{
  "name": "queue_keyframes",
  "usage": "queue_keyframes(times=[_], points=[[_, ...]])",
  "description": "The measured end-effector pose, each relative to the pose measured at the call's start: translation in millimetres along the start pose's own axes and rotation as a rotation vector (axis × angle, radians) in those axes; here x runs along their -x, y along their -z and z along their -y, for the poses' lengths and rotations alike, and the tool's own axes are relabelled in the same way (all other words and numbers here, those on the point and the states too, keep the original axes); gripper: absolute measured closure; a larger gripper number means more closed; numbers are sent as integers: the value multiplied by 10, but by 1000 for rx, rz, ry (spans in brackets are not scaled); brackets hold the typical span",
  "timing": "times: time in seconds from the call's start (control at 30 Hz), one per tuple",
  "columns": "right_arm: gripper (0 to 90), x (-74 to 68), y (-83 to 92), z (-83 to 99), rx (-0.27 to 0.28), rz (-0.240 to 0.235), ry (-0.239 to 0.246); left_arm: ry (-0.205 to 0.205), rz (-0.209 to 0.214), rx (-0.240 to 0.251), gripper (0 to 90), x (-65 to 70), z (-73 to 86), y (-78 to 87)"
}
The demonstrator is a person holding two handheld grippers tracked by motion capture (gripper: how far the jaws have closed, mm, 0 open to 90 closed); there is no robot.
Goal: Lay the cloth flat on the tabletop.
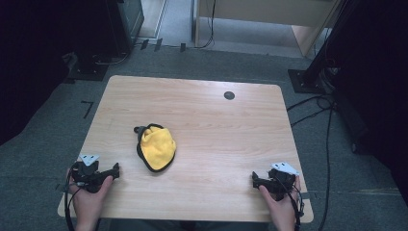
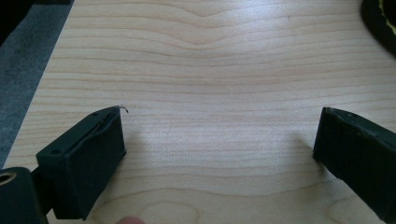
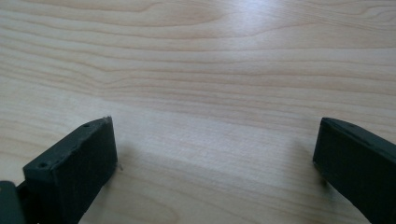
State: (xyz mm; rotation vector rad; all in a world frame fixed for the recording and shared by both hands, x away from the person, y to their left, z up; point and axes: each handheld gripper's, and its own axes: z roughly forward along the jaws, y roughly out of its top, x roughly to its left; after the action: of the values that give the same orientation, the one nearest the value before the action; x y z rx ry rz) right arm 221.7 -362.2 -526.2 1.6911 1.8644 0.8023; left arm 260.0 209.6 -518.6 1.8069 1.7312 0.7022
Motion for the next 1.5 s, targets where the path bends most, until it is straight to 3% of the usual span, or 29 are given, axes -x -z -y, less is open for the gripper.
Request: queue_keyframes(times=[0.1,0.2,0.27,0.3,0.33,0.43,0.53,0.57,0.6,0.77,1.07,1.3,1.5], points=[[8,-41,32,26,-2,-28,33,-3,2,-1,15,0,-5,-4],[76,-61,57,27,4,-35,39,-11,7,-3,14,16,-22,-18],[173,-110,108,35,31,16,60,-16,12,-1,14,24,-26,-23],[170,-147,131,33,50,43,77,-17,12,-1,15,25,-25,-23],[176,-180,151,22,59,38,81,-17,12,0,15,25,-25,-24],[199,-293,192,-21,80,-36,80,-16,12,-3,15,30,-29,-24],[255,-502,227,-123,121,-100,140,-25,22,-1,15,52,-34,-31],[255,-502,227,-123,121,-100,140,-25,22,-1,15,52,-34,-31],[281,-641,227,-201,154,-142,155,-31,27,-2,15,55,-34,-31],[343,-1045,164,-412,210,-222,187,-43,36,-3,15,64,-33,-29],[439,-1825,77,-717,221,-362,252,-55,49,-4,15,99,-48,-43],[441,-2306,42,-878,219,-437,321,-57,50,-5,15,101,-49,-44],[419,-2597,-123,-954,189,-438,334,-57,50,-5,15,101,-49,-44]])
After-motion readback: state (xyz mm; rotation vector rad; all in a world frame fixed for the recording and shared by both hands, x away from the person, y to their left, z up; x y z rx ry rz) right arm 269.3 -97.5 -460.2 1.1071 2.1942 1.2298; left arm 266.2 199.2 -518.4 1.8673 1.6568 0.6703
